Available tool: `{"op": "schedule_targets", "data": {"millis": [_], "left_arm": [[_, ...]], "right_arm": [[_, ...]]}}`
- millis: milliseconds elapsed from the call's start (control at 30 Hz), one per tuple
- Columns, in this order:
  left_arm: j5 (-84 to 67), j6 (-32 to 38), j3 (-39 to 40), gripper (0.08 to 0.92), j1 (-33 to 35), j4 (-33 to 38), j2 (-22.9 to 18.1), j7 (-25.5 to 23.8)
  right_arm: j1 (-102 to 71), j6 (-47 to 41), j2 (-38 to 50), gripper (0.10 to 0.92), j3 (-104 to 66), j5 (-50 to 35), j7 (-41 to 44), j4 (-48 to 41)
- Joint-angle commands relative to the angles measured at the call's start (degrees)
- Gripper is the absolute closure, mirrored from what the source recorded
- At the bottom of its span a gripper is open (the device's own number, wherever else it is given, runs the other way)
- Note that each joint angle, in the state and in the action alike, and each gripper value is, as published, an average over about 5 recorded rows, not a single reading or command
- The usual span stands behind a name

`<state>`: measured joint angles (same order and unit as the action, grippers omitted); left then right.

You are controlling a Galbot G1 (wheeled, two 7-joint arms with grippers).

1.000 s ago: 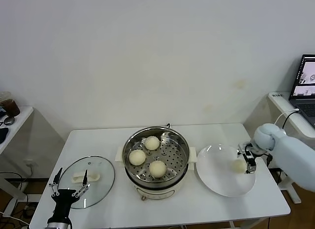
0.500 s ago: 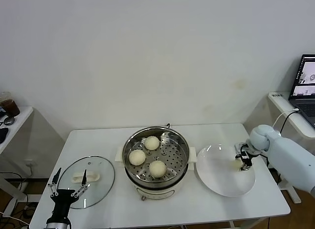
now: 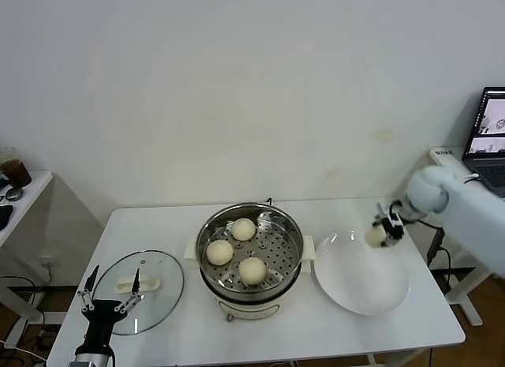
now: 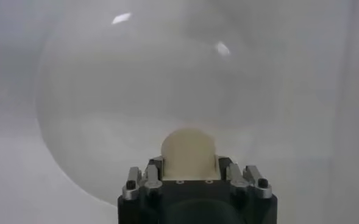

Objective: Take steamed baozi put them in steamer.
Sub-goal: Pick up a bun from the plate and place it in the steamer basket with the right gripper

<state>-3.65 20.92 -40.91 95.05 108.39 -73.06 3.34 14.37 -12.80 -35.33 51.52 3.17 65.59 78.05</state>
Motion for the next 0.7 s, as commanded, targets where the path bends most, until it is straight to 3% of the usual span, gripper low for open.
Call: {"op": "schedule_targets", "data": {"millis": [33,200,367,533,700], "left_arm": [[-0.21,-0.12,0.45,0.177,-0.2,-0.3,0.27,-0.03],[-0.31,-0.17,0.52,0.177,-0.45,-0.35,0.41,-0.01],[-0.54,0.12,0.4,0.177,-0.58,-0.81,0.08,0.05],[-0.55,0.32,0.17,0.177,-0.41,-0.67,-0.28,0.12],[-0.63,0.34,-0.37,0.177,-0.15,-0.15,-0.58,0.14]], "right_arm": [[28.94,-12.33,-3.17,0.481,21.78,-25.05,-4.46,14.28],[32.18,-20.34,-12.86,0.475,25.22,-33.91,-9.06,17.74],[29.12,-24.99,-20.91,0.474,25.43,-36.79,-12.86,16.71],[23.66,-27.96,-27.46,0.474,24.7,-35.41,-14.24,12.91],[17.31,-27.49,-29.96,0.474,24.62,-27.87,-13.49,6.94]]}}
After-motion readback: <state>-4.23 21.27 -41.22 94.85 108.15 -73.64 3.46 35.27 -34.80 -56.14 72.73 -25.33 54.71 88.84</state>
